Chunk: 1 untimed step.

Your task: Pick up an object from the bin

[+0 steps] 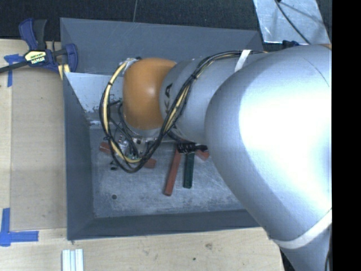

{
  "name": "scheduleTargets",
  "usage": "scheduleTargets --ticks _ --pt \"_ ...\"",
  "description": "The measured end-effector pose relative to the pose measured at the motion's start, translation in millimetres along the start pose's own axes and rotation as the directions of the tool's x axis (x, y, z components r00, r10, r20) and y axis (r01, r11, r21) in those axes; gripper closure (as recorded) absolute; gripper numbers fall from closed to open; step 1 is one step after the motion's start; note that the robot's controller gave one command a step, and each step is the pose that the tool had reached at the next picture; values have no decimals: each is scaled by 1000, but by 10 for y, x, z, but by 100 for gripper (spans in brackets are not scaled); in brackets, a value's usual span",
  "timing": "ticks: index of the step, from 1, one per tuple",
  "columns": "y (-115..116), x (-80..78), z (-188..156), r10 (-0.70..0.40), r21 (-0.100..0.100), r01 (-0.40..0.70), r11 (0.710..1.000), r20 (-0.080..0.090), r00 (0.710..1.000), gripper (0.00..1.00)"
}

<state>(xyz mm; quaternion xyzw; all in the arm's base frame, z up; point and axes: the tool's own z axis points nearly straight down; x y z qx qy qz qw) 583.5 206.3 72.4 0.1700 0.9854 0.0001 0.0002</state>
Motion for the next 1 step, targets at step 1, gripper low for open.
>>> scheduleTargets --ticks 1 --pt "-2 -2 -74 0 0 0 1000 0 1000 100"
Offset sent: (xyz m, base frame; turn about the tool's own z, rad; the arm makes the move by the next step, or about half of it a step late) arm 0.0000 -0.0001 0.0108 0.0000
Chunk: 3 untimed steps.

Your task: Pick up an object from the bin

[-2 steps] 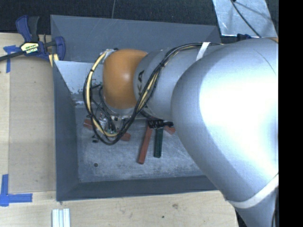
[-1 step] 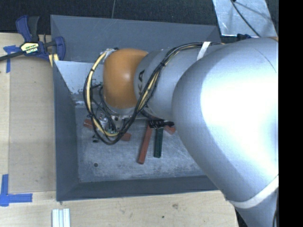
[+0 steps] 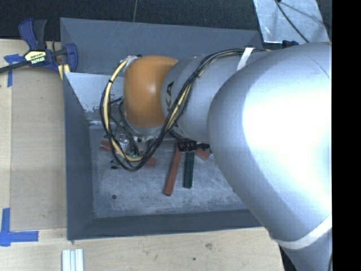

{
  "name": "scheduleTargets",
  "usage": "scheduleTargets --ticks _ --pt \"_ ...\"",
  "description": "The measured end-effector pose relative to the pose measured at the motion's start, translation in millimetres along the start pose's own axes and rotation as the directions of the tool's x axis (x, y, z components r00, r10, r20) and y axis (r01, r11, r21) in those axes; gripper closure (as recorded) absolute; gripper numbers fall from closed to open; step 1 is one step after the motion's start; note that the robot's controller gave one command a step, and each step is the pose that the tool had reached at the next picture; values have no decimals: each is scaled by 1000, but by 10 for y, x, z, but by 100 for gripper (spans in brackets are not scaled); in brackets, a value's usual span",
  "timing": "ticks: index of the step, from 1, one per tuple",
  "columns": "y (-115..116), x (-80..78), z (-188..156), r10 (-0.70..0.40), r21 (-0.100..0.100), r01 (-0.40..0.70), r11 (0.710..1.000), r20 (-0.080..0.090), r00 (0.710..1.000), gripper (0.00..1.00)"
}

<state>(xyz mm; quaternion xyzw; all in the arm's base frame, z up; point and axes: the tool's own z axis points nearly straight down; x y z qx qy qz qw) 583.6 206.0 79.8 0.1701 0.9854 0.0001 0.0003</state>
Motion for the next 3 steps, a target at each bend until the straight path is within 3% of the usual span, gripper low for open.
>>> scheduleTargets --ticks 3 --pt "-4 0 -266 0 1 0 1000 -1 1000 100"
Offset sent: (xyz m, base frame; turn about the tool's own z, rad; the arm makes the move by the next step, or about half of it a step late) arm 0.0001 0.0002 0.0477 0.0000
